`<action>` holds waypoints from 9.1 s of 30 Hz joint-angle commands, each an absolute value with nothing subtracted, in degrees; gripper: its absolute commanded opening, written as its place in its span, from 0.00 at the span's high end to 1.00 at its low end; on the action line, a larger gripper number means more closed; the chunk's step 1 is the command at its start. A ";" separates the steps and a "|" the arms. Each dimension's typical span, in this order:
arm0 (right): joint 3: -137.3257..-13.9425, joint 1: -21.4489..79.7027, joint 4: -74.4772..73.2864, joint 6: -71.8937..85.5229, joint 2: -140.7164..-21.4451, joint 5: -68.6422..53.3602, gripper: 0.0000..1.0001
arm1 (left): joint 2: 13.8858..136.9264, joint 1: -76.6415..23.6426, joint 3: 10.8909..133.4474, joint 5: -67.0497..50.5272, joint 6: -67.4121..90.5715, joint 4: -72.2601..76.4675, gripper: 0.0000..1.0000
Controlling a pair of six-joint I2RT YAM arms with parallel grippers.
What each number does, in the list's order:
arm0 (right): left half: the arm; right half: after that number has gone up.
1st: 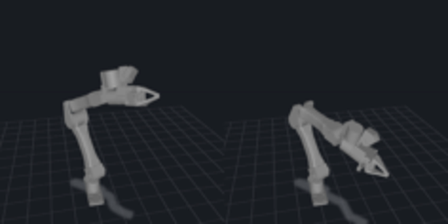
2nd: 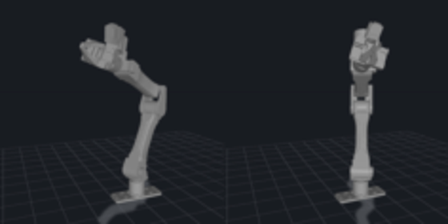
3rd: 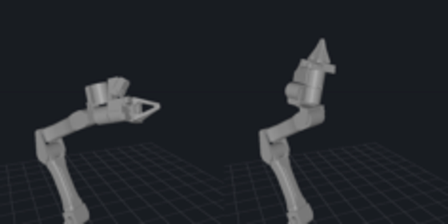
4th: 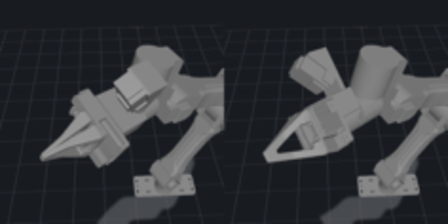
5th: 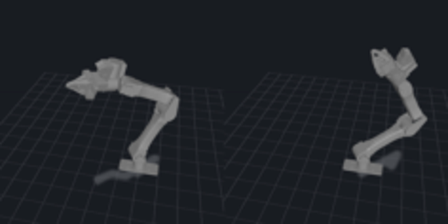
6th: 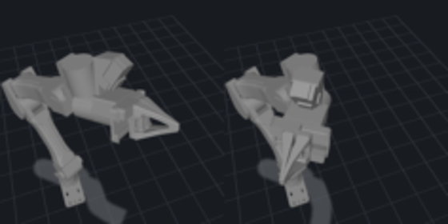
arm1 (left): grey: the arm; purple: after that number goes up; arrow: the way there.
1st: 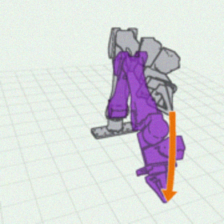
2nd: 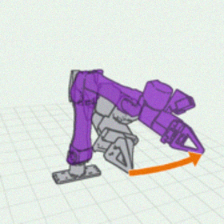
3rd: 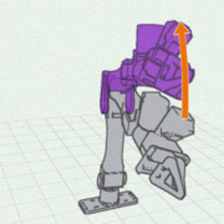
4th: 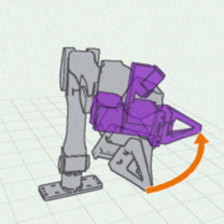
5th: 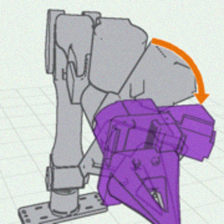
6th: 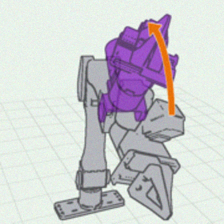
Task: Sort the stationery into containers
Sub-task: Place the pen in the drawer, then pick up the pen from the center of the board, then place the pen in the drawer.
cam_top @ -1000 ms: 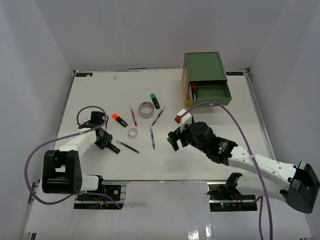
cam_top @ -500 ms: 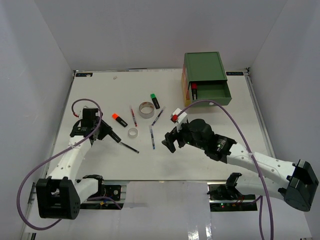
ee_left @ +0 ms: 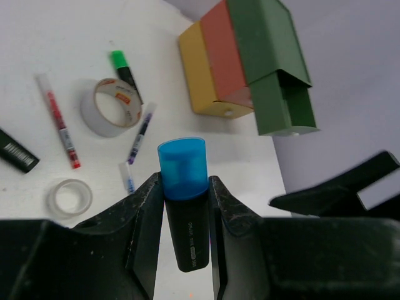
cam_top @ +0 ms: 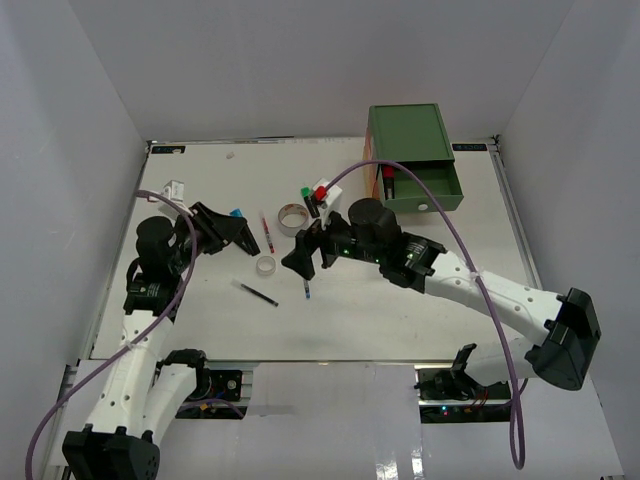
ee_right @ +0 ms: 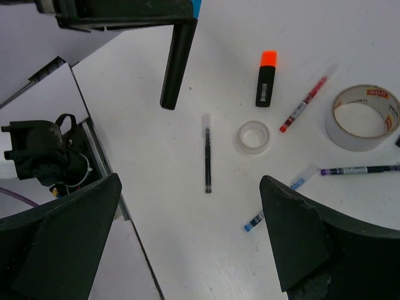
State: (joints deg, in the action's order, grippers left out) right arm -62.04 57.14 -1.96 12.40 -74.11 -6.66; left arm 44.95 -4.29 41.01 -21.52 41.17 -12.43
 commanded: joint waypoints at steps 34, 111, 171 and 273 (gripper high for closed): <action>-91.32 59.33 -5.45 15.47 -97.03 -8.26 0.66 | 41.92 -7.91 40.78 -28.21 40.61 -0.44 0.78; -61.71 17.31 -8.44 20.15 -62.95 8.88 0.07 | 67.40 -7.73 47.01 10.53 34.09 -23.80 0.02; -49.74 27.93 -6.59 11.86 -50.35 -15.04 0.09 | 85.19 -9.66 66.90 -3.66 41.31 -27.19 0.74; -68.73 20.21 -12.57 34.84 -72.78 16.27 0.10 | 67.23 -20.48 50.27 13.01 24.69 -17.14 0.02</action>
State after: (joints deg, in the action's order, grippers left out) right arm -65.93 20.45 -12.84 40.64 -75.85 18.20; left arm 68.42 -20.78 49.93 14.26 24.47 -17.56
